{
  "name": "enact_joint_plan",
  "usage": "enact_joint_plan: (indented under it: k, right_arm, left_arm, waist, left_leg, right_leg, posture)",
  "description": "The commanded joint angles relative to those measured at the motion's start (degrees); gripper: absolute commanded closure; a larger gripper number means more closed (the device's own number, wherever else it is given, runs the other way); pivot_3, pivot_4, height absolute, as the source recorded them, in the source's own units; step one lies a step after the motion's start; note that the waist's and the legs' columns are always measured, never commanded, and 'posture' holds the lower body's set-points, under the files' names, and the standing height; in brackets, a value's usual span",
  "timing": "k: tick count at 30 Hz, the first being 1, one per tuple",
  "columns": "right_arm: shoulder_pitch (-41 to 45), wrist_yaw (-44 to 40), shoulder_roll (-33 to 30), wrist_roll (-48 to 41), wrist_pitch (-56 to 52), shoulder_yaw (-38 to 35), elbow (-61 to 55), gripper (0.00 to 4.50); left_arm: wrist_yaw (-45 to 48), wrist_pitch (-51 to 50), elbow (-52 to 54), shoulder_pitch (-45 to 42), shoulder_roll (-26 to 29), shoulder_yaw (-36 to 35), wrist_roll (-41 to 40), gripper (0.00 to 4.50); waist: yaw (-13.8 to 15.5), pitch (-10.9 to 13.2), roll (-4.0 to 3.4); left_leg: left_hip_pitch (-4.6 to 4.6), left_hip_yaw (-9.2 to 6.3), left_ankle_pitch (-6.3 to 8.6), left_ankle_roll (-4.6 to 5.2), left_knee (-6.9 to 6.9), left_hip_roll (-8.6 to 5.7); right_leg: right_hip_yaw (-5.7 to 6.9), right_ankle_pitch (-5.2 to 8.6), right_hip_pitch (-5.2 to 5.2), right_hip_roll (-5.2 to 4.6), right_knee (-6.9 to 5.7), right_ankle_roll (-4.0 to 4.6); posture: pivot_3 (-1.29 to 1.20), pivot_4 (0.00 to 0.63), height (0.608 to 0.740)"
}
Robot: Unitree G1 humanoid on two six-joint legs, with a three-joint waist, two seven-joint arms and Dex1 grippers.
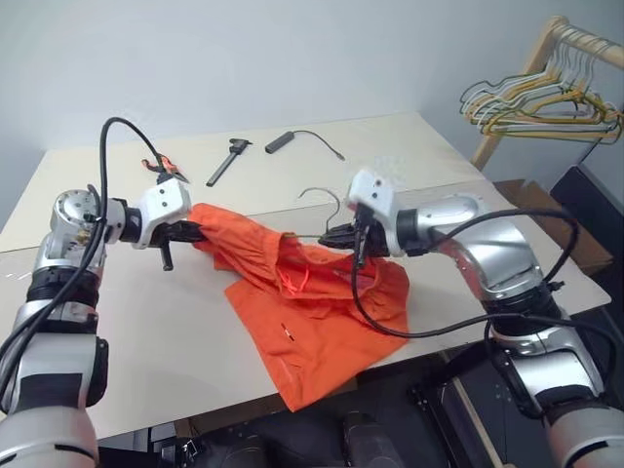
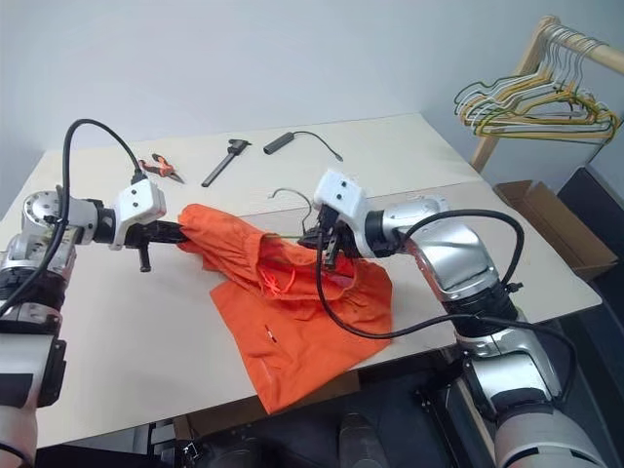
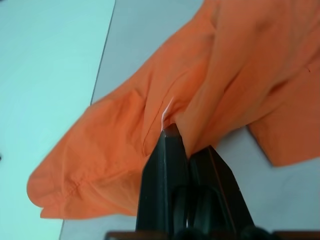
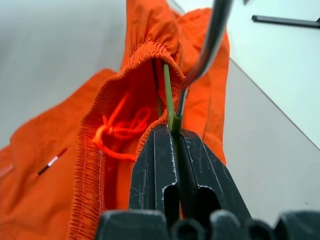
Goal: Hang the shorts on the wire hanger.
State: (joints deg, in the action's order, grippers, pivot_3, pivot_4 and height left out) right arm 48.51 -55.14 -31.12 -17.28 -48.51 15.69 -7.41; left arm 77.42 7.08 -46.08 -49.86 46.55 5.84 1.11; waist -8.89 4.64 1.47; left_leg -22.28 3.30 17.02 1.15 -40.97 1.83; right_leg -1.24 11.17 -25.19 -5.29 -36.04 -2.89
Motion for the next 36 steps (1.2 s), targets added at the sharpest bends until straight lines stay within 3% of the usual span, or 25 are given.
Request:
enact_joint_plan:
  k: [1, 4, 10, 15, 20, 26, 29, 36]
  right_arm:
    - [2.0, -0.6, -0.7, -2.7, -1.6, -3.5, -1.6, 4.50]
    - [3.1, -0.7, -1.2, -3.8, -2.4, -4.7, -0.7, 4.50]
    - [5.9, -1.9, -2.7, -4.7, -2.8, -5.1, 1.5, 4.50]
    - [10.1, -4.1, -3.9, -5.2, -3.7, -4.3, 4.1, 4.50]
    - [13.9, -7.1, -4.3, -3.0, -1.6, -1.1, 7.9, 4.50]
    - [16.7, -9.6, -3.6, -2.3, 0.6, 0.6, 10.1, 4.50]
    - [17.4, -10.1, -3.3, -2.0, 0.9, 0.6, 10.5, 4.50]
    - [17.6, -10.1, -3.0, -2.0, 0.7, -0.2, 10.4, 4.50]
  left_arm:
    - [3.4, -0.8, 3.0, 1.0, 2.9, 1.0, 0.7, 4.28]
    - [7.7, -0.6, 5.7, 3.6, 5.5, 1.0, -0.2, 3.62]
    - [11.7, 4.2, 8.8, 3.1, 8.9, 0.2, -1.4, 1.68]
    - [14.2, 2.6, 12.1, -5.5, 5.0, -2.8, -9.1, 0.06]
    - [14.5, -3.6, 11.8, -13.4, -4.4, -1.3, -12.5, 0.06]
    - [12.1, 8.3, -0.7, -17.8, -10.6, 8.2, -0.1, 0.06]
    - [11.1, 12.6, -6.6, -20.0, -11.8, 10.7, 3.8, 0.64]
    - [9.0, 14.1, -11.9, -21.6, -13.7, 9.8, 4.5, 2.79]
  waist:
    - [0.0, 0.0, 0.00]
    - [-0.4, 0.0, -0.01]
    - [-0.7, 0.0, -0.01]
    - [-0.1, 0.0, 0.00]
    - [0.0, -0.1, -0.06]
    - [-1.8, -0.1, -0.15]
    - [-2.8, -0.1, -0.15]
    - [-3.1, -0.1, -0.15]
  left_leg:
    - [0.00, 0.00, 0.00, 0.00, 0.00, 0.00]
    - [0.01, 0.01, 0.00, 0.00, 0.01, 0.01]
    - [-0.02, -0.02, 0.00, 0.00, 0.01, 0.02]
    - [-0.12, -0.04, 0.00, 0.00, -0.06, 0.01]
    - [-0.11, -0.05, 0.00, 0.00, -0.09, -0.02]
    - [-0.03, -0.03, -0.01, -0.01, -0.07, -0.04]
    - [-0.04, -0.04, -0.01, -0.01, -0.05, -0.03]
    - [-0.07, -0.16, -0.01, -0.01, -0.04, -0.03]
  right_leg:
    - [0.00, 0.00, 0.00, 0.00, -0.01, 0.00]
    - [0.00, 0.00, 0.00, 0.01, -0.02, 0.00]
    - [0.03, 0.00, -0.01, -0.01, -0.01, 0.00]
    - [0.14, 0.00, -0.01, -0.04, 0.00, 0.00]
    - [0.15, 0.00, 0.05, -0.07, 0.05, -0.02]
    - [0.11, -0.01, 0.04, -0.01, -0.04, -0.01]
    - [0.09, -0.01, 0.00, -0.01, -0.05, 0.00]
    - [0.08, -0.01, -0.03, -0.04, -0.04, -0.01]
  posture:
    - [-0.15, 0.068, 0.740]
    - [-0.15, 0.067, 0.740]
    - [-0.16, 0.062, 0.740]
    - [-0.16, 0.053, 0.740]
    - [-0.16, 0.033, 0.740]
    - [-0.16, 0.020, 0.740]
    - [-0.17, 0.015, 0.740]
    - [-0.18, 0.012, 0.740]
